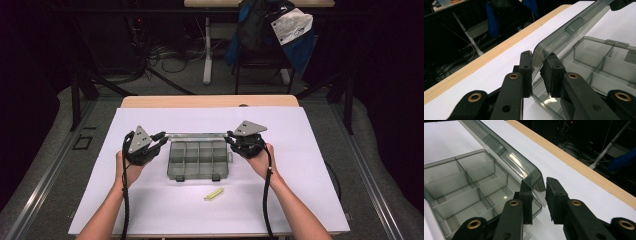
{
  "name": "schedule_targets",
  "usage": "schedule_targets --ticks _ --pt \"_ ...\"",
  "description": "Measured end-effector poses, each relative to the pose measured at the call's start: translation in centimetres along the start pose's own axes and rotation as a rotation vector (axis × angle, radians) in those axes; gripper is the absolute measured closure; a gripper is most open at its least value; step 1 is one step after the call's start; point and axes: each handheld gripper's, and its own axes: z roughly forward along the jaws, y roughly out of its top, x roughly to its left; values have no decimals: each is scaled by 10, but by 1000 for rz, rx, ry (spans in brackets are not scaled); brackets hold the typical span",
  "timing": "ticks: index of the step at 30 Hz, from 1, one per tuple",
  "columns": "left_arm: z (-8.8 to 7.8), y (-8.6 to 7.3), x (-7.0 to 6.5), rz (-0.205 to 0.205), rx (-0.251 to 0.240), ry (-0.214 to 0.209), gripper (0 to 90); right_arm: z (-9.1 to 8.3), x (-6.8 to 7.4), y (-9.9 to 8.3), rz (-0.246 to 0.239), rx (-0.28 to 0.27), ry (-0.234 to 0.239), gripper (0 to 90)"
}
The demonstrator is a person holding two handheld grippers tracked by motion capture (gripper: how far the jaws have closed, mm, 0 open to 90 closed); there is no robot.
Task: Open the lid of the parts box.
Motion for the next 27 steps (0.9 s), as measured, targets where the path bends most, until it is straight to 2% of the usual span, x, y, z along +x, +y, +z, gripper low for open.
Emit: schedule_targets --ticks 7,27 --pt "7 3 4 -18 -11 19 773 4 -3 2 14 9 -14 774" --pt "17 4 11 -69 -26 36 772 14 -9 7 65 23 -61 813"
